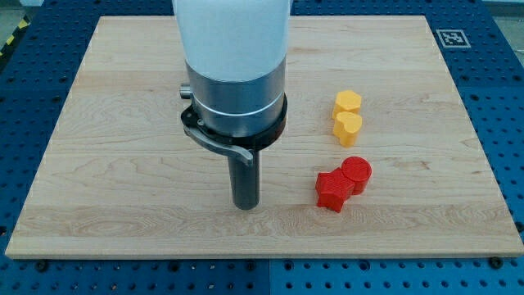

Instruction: Push the red star along with red circle up a bit

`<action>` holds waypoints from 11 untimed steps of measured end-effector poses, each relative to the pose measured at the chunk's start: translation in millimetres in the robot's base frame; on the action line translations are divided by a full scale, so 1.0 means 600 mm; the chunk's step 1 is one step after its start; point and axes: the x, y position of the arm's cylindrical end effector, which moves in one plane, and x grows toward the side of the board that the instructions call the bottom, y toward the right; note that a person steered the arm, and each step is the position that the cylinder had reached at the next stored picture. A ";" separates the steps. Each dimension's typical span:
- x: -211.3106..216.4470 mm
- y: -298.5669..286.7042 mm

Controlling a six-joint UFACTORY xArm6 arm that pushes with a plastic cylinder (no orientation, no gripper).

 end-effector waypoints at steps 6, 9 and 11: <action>0.017 0.183; 0.017 0.197; 0.017 0.229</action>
